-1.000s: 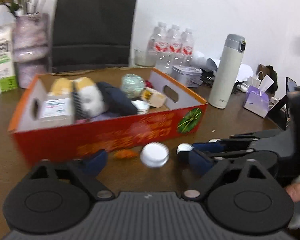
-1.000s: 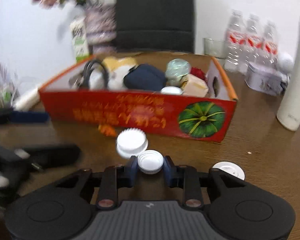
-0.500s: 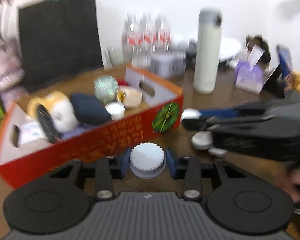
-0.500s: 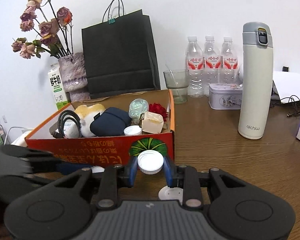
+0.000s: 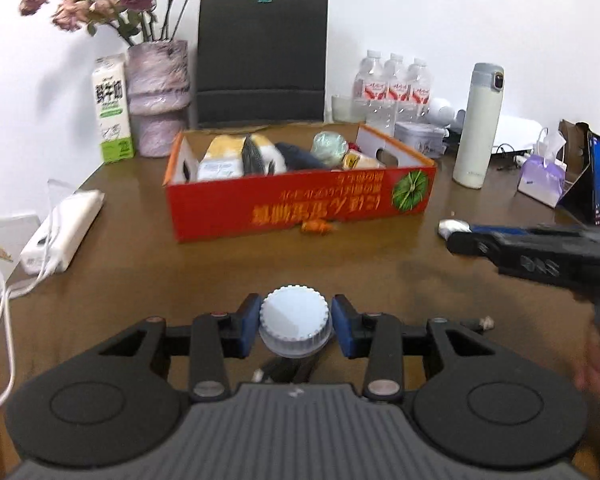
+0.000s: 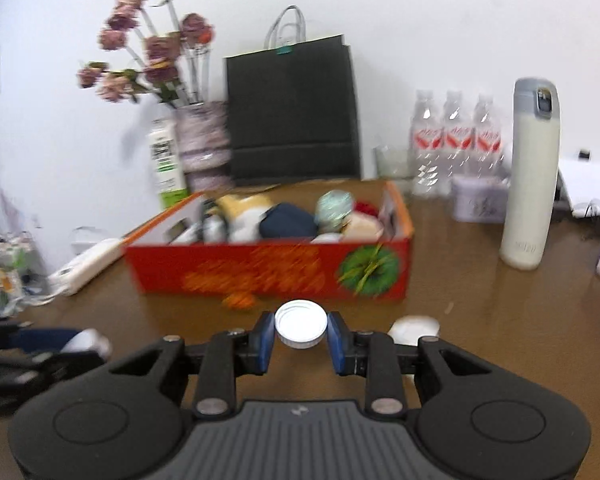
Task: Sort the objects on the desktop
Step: 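Grasp the white ridged cap with left while right grasps the flat white round lid, then carry the ridged cap into the carton with left while right drops the flat lid in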
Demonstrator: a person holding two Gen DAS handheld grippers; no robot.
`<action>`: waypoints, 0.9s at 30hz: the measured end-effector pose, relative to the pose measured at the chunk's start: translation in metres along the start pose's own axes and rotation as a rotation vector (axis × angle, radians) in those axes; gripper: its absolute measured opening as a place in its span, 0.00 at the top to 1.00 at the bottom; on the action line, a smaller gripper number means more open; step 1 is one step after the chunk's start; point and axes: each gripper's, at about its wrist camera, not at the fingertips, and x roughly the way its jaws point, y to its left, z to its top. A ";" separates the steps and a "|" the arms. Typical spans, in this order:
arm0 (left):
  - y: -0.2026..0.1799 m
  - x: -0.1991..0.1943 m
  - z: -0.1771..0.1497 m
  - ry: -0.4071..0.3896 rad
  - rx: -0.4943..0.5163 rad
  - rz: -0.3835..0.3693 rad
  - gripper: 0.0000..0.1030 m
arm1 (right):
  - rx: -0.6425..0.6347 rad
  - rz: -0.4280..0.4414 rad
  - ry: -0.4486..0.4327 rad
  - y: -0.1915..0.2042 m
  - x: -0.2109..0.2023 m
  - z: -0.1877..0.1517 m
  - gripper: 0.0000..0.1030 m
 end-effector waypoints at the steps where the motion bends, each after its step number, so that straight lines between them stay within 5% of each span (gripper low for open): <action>1: 0.001 -0.003 -0.004 0.002 -0.004 -0.006 0.62 | -0.004 0.001 0.013 0.006 -0.009 -0.008 0.74; 8: -0.006 -0.020 -0.022 -0.018 0.005 -0.063 0.62 | -0.046 -0.037 0.085 0.030 -0.044 -0.042 0.74; 17: 0.005 -0.027 -0.012 -0.057 -0.018 -0.029 0.61 | -0.046 -0.046 0.031 0.031 -0.052 -0.033 0.74; 22: 0.022 -0.016 0.043 -0.126 -0.027 -0.072 0.61 | -0.035 -0.023 -0.031 0.016 -0.045 0.009 0.74; 27: 0.027 0.039 0.150 -0.147 -0.009 -0.150 0.61 | 0.005 -0.014 -0.064 -0.015 0.004 0.100 0.74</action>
